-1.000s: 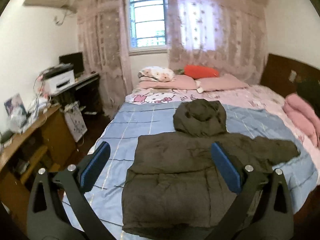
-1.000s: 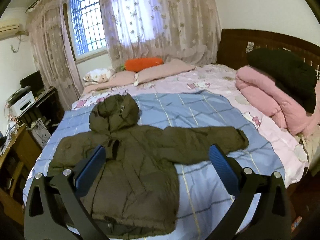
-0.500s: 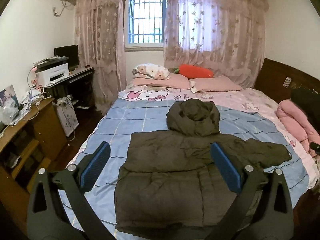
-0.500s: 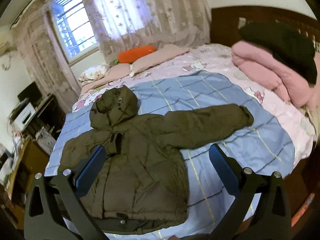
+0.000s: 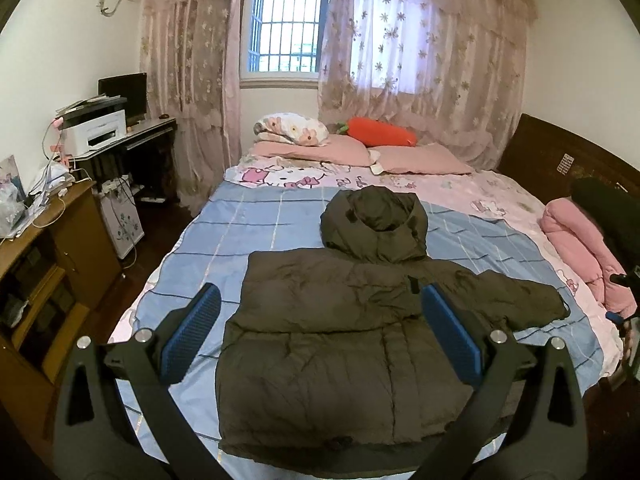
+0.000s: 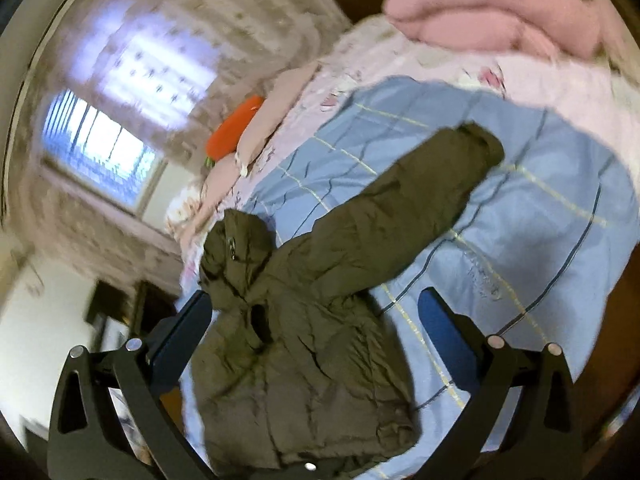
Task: Fold large clothes
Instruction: 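Withdraw the left gripper from the jacket, then reach the right gripper to the other sleeve cuff and grasp it, then lift the held sleeve and carry it across the jacket body, then lower the sleeve onto the jacket body and open the right gripper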
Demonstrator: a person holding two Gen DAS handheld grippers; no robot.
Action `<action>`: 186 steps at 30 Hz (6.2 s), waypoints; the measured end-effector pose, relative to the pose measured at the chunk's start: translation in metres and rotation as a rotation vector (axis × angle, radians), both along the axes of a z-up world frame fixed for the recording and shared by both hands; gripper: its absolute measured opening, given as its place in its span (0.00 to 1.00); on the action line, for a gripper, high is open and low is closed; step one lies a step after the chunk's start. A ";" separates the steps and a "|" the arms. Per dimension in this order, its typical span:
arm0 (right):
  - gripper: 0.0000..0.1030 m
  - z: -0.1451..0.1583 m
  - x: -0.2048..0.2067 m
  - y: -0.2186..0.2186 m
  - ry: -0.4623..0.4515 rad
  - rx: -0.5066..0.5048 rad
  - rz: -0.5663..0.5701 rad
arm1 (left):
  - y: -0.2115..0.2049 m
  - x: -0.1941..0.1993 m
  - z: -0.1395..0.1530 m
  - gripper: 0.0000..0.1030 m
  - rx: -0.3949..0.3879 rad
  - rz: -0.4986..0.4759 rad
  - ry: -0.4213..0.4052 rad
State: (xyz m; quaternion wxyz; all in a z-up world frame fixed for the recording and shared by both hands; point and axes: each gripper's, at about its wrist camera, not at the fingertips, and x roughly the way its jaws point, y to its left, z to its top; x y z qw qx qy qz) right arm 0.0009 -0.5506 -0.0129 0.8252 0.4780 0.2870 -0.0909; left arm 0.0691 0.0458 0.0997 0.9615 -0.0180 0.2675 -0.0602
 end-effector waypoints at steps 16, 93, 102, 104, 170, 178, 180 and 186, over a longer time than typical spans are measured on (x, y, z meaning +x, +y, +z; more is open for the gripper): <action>0.99 -0.100 0.014 -0.105 0.036 0.225 -0.130 | -0.021 0.008 -0.012 0.98 0.027 -0.069 0.049; 0.05 -0.175 0.159 -0.163 0.009 -0.041 -0.206 | -0.030 0.057 -0.069 0.98 0.083 -0.041 0.226; 0.05 -0.108 0.185 -0.128 0.003 -0.272 -0.127 | -0.021 0.049 -0.058 0.98 0.069 -0.032 0.197; 0.05 -0.096 0.189 -0.116 0.011 -0.319 -0.116 | -0.019 0.048 -0.056 0.98 0.066 -0.026 0.191; 0.08 -0.071 0.329 0.392 0.072 -0.924 0.662 | 0.077 0.011 -0.019 0.98 -0.080 0.054 0.094; 0.31 -0.085 0.327 0.406 0.097 -0.934 0.703 | 0.075 0.012 -0.020 0.98 -0.068 0.051 0.095; 0.56 -0.086 0.326 0.409 0.094 -0.930 0.711 | 0.075 0.012 -0.020 0.98 -0.070 0.052 0.093; 0.90 -0.087 0.316 0.422 0.106 -0.919 0.748 | 0.072 0.012 -0.021 0.98 -0.058 0.048 0.091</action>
